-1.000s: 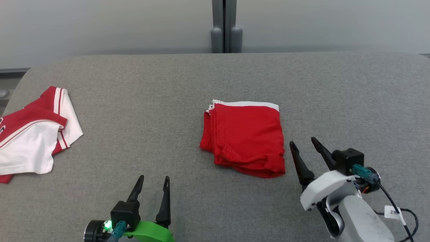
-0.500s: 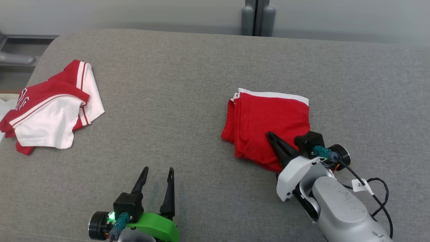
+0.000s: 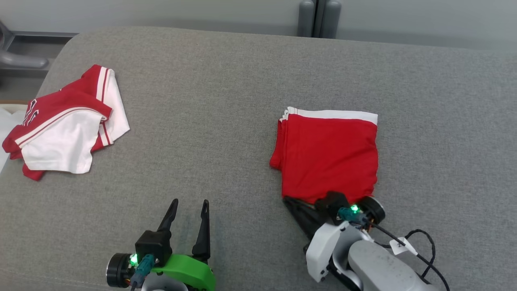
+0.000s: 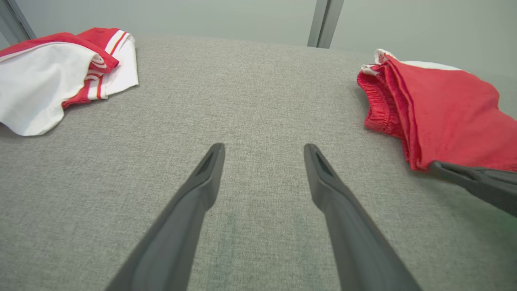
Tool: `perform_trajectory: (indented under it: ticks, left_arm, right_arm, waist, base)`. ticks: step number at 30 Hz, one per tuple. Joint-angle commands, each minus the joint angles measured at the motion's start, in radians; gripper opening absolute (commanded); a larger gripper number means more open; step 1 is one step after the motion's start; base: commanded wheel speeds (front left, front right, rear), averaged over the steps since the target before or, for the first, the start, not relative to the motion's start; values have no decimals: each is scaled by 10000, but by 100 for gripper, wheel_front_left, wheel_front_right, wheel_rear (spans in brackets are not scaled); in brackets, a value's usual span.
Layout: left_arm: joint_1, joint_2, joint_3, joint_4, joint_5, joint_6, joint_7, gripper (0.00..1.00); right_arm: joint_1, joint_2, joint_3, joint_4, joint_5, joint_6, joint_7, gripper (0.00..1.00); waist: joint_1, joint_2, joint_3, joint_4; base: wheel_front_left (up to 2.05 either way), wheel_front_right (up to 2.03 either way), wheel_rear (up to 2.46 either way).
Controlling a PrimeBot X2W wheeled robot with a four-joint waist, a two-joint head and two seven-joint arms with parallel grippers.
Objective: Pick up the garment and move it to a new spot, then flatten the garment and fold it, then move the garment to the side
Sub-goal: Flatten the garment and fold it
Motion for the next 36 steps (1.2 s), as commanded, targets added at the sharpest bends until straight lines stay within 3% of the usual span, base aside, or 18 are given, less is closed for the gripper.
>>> perform_trajectory:
  ticks: [1, 5, 8, 11, 17, 19, 21, 22, 23, 24, 30, 36]
  left_arm:
    - [-172, 34, 26, -34, -69, 54, -3, 100]
    - [-190, 34, 105, -59, -14, 57, -3, 100]
    - [-173, 36, 234, -105, 100, 55, -3, 100]
    - [-138, 36, 385, -143, 252, 60, -3, 100]
    - [-94, 34, 782, -142, 557, 35, -3, 100]
    - [-80, 34, 891, -115, 639, 40, -3, 100]
    - [-22, 34, 935, -88, 862, 53, -3, 100]
    - [21, 36, 964, -77, 969, 51, -3, 100]
    - [54, 36, 982, -66, 1034, 42, -3, 100]
    - [95, 36, 1004, -44, 1122, 48, -3, 100]
    - [381, 36, 1187, -4, 1327, 61, -3, 100]
    - [785, 36, 1271, -188, 1628, 144, -3, 100]
  right_arm:
    - [160, -28, 325, -119, 201, -12, -14, 0]
    - [2, -123, 744, -647, 677, -13, -14, 0]
    - [-4, -215, 311, -1508, 862, -13, -12, 0]
    - [272, -263, -648, -2384, 708, -13, -12, 0]
    - [1055, -219, -3501, -3508, -327, -13, -11, 0]
    - [1317, -182, -4313, -3542, -753, -13, -9, 12]
    - [1566, -148, -5045, -3494, -1088, -13, -9, 38]
    - [1686, -138, -5380, -3472, -1240, -13, -9, 54]
    - [1793, -132, -5638, -3425, -1361, -13, -9, 88]
    - [1908, -110, -5933, -3374, -1500, -13, -7, 100]
    - [2581, -41, -7063, -3018, -1941, -13, -9, 100]
    - [3121, -32, -7220, -2538, -1750, -13, -9, 100]
  waist:
    - [0, -1, -37, -83]
    - [0, -1, -144, -307]
    - [0, -1, -269, -545]
    - [0, -1, -417, -818]
    - [0, -1, -674, -1407]
    - [0, -1, -760, -1580]
    - [0, -1, -841, -1725]
    - [0, -1, -868, -1797]
    - [0, -1, -885, -1856]
    - [0, -1, -915, -1926]
    - [0, -1, -1152, -2226]
    - [0, -1, -1329, -2385]
  base:
    - [0, 0, 0]
    - [0, 0, 0]
    - [0, 0, 0]
    - [0, 0, 0]
    - [0, 0, 0]
    - [0, 0, 0]
    - [0, 0, 0]
    - [0, 0, 0]
    - [0, 0, 0]
    - [0, 0, 0]
    - [0, 0, 0]
    - [0, 0, 0]
